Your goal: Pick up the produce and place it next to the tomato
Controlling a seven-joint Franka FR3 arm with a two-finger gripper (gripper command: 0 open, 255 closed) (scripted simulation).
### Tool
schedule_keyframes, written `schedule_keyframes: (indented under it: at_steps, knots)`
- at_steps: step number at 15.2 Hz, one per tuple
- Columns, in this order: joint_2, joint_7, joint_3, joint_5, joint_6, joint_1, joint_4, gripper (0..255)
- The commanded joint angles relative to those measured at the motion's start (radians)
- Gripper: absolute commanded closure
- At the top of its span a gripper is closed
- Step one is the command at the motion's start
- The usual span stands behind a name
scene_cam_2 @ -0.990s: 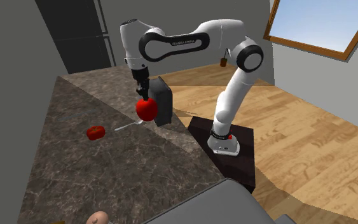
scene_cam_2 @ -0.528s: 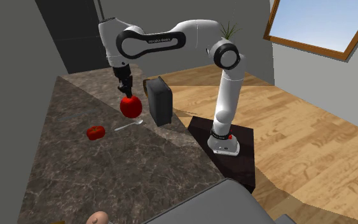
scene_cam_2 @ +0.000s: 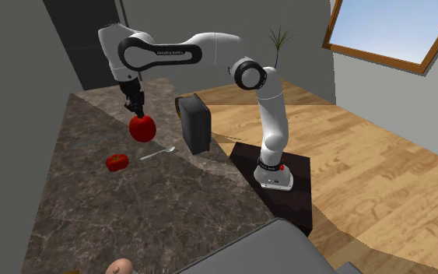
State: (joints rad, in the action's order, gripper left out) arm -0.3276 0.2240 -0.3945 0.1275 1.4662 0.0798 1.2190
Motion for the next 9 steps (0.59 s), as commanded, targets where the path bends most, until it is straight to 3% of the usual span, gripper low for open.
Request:
schedule_keyframes:
  at_steps: [1, 9]
  knots:
    - [-0.003, 0.001, 0.001, 0.001, 0.027, -0.001, 0.023, 255]
    - [0.026, 0.0, 0.003, -0.01, 0.149, -0.018, 0.174, 255]
